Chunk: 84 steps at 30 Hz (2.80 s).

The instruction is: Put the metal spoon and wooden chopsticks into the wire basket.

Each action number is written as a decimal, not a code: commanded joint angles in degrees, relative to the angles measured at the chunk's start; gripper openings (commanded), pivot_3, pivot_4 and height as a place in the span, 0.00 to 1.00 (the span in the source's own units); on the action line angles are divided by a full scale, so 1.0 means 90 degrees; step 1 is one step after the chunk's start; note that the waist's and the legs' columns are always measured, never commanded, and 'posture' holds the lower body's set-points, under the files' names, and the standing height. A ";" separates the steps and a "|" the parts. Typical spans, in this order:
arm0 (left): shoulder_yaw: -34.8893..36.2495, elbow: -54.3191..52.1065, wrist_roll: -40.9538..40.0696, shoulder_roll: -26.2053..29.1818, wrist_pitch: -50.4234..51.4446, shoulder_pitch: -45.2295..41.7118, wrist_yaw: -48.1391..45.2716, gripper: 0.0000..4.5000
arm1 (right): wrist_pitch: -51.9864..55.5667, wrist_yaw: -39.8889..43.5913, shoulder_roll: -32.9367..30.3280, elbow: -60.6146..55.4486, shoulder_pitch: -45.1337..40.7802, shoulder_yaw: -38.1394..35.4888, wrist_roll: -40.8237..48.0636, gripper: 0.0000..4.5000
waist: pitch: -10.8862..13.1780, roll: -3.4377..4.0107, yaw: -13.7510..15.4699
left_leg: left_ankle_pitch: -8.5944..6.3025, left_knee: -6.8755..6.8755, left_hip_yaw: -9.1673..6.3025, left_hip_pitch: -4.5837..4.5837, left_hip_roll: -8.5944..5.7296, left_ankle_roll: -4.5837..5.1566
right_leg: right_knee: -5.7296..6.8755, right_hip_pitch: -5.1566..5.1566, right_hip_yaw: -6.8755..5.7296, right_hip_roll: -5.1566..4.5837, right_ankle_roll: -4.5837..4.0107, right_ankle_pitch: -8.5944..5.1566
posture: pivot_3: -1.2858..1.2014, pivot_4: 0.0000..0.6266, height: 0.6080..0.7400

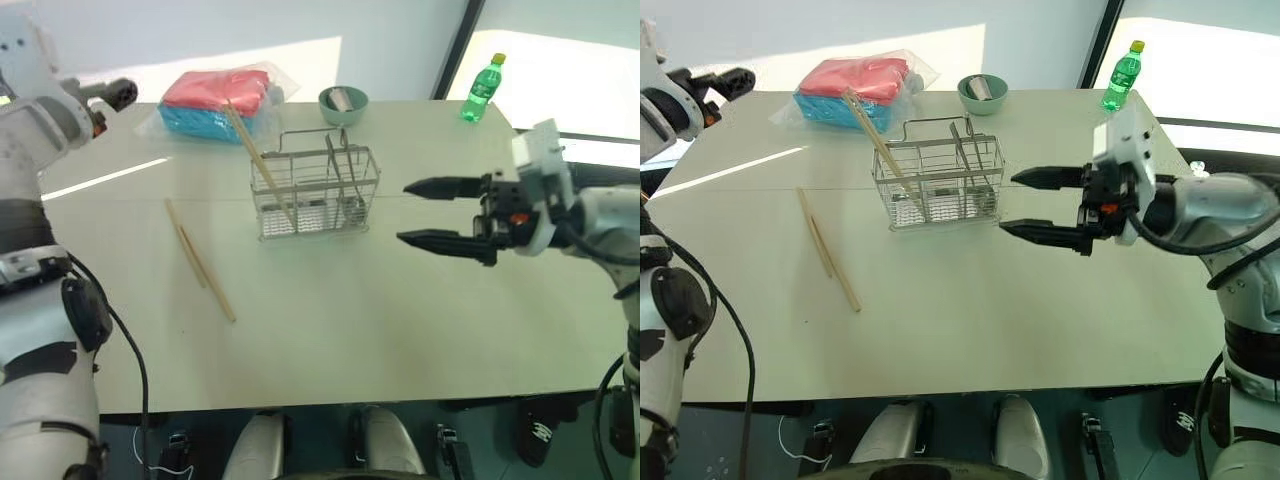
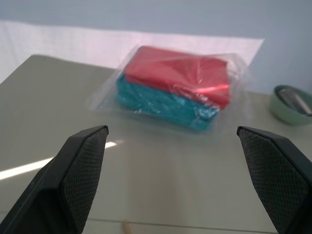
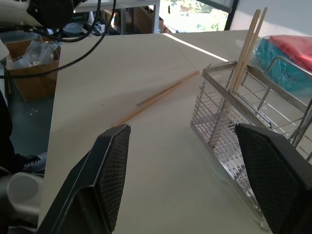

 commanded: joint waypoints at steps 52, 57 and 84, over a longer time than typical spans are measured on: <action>0.0678 0.4525 0.0827 -0.1466 -0.2067 -0.0519 0.2389 0.59 | 0.0268 -0.2359 0.0090 -0.1232 0.1374 -0.0772 0.2056 0.79 | -0.0006 -0.0042 0.0146 | 0.0000 0.0003 0.0009 -0.0013 -0.0002 -0.0006 | -0.0019 -0.0009 -0.0004 -0.0014 0.0002 0.0002 | 0.52 0.24 0.45; 0.0710 0.4550 0.0825 -0.1508 -0.2114 -0.0439 0.2429 0.59 | 0.0271 -0.2562 0.0080 -0.1187 0.1311 -0.0830 0.2238 0.79 | -0.0007 -0.0042 0.0147 | 0.0000 0.0003 0.0010 -0.0012 -0.0002 -0.0006 | -0.0018 -0.0009 -0.0004 -0.0015 0.0002 0.0002 | 0.52 0.24 0.45; 0.0177 0.4307 0.1318 -0.0891 -0.2023 -0.0957 0.1679 0.01 | 0.0240 -0.2967 -0.0058 -0.1138 0.1364 -0.0887 0.2516 0.79 | -0.0006 -0.0045 0.0138 | 0.0000 0.0003 0.0014 -0.0012 0.0002 -0.0005 | -0.0006 -0.0014 -0.0004 -0.0012 0.0002 0.0002 | 0.52 0.24 0.45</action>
